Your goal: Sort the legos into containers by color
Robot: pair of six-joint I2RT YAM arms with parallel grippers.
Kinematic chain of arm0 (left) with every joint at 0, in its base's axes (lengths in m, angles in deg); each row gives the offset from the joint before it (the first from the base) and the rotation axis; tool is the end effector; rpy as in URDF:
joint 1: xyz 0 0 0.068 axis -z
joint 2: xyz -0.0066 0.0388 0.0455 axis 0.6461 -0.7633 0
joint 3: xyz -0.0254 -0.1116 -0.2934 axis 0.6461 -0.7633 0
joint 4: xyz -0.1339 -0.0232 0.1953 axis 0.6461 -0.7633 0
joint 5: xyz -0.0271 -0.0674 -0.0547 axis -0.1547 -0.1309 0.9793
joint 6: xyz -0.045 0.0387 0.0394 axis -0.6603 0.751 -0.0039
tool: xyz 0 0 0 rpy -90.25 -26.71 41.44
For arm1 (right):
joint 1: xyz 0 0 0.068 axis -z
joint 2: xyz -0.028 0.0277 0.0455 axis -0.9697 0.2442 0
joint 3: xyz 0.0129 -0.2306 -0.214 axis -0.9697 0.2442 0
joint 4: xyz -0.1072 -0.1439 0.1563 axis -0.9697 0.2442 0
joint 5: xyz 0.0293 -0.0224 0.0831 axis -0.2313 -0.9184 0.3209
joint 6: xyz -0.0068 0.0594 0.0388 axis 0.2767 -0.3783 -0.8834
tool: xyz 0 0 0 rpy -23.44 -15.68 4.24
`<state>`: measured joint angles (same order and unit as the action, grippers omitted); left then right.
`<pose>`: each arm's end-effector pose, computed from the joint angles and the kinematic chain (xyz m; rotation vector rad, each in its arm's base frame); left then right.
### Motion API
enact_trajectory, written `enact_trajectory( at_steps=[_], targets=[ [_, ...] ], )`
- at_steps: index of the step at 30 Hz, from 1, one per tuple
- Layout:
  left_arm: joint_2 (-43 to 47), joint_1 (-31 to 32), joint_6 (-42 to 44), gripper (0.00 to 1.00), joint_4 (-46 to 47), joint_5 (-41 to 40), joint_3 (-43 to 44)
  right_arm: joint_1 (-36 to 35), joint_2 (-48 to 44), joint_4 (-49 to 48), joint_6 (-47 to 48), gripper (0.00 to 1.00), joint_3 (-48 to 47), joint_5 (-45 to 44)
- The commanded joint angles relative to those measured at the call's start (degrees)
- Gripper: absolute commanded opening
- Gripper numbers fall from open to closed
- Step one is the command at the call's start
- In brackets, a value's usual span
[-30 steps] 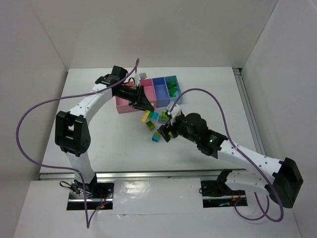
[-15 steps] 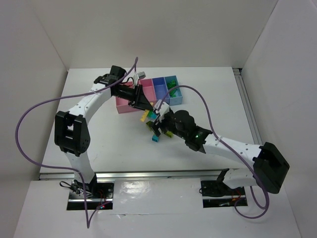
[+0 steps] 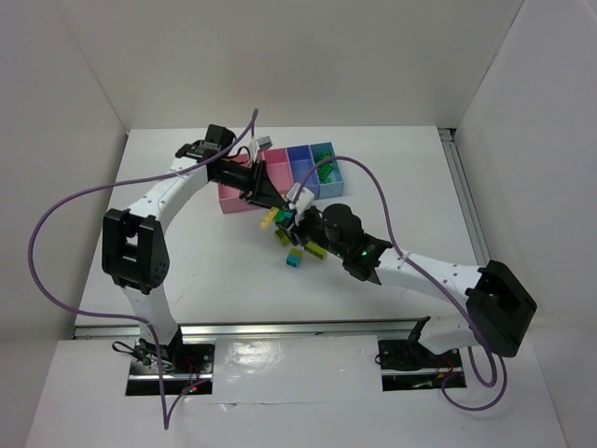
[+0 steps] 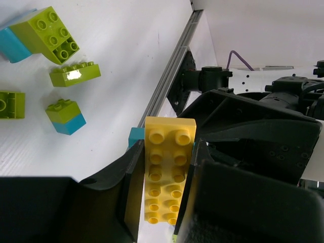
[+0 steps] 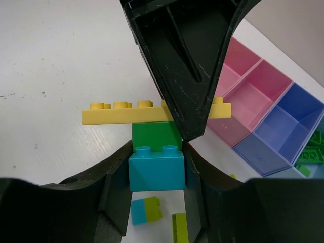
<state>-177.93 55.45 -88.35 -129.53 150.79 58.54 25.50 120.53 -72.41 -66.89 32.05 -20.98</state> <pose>0.3566 -0.1505 0.3309 0.4642 2.4073 -1.5781 0.1899 0.2295 0.3291 -0.9029 1.5015 0.5009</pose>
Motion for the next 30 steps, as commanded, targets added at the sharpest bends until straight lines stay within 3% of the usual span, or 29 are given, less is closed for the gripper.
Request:
enact_trajectory(
  at_steps=[1,10,19,23,24,27,30],
  targets=[
    [2.2,-0.2,1.7,0.0,0.2,3.6,-0.8,-0.6,0.3,-4.5,-0.6,0.41,-3.6,1.9],
    [2.2,-2.8,0.4,0.0,0.2,2.0,-1.5,-0.6,-5.6,-5.8,-3.6,0.2,2.1,-4.5],
    [2.2,-5.1,-3.3,0.0,3.6,-0.8,-3.7,-0.6,-12.4,-2.2,-7.0,0.17,8.6,-9.9],
    [2.2,-6.4,-9.6,0.0,4.2,-18.5,-0.1,-0.6,-15.0,-0.4,-7.6,0.17,9.8,-14.3],
    [2.2,-6.4,-11.1,0.0,3.0,-31.5,1.2,-0.6,-15.0,0.7,-7.6,0.17,10.3,-15.1],
    [0.6,-6.4,-17.2,0.0,2.4,-47.8,5.2,-0.6,-16.6,3.8,-8.7,0.17,10.3,-16.8],
    [-4.1,-6.4,-18.9,0.0,2.9,-55.2,9.9,-0.6,-18.1,6.7,-9.9,0.17,10.3,-18.4]
  ],
)
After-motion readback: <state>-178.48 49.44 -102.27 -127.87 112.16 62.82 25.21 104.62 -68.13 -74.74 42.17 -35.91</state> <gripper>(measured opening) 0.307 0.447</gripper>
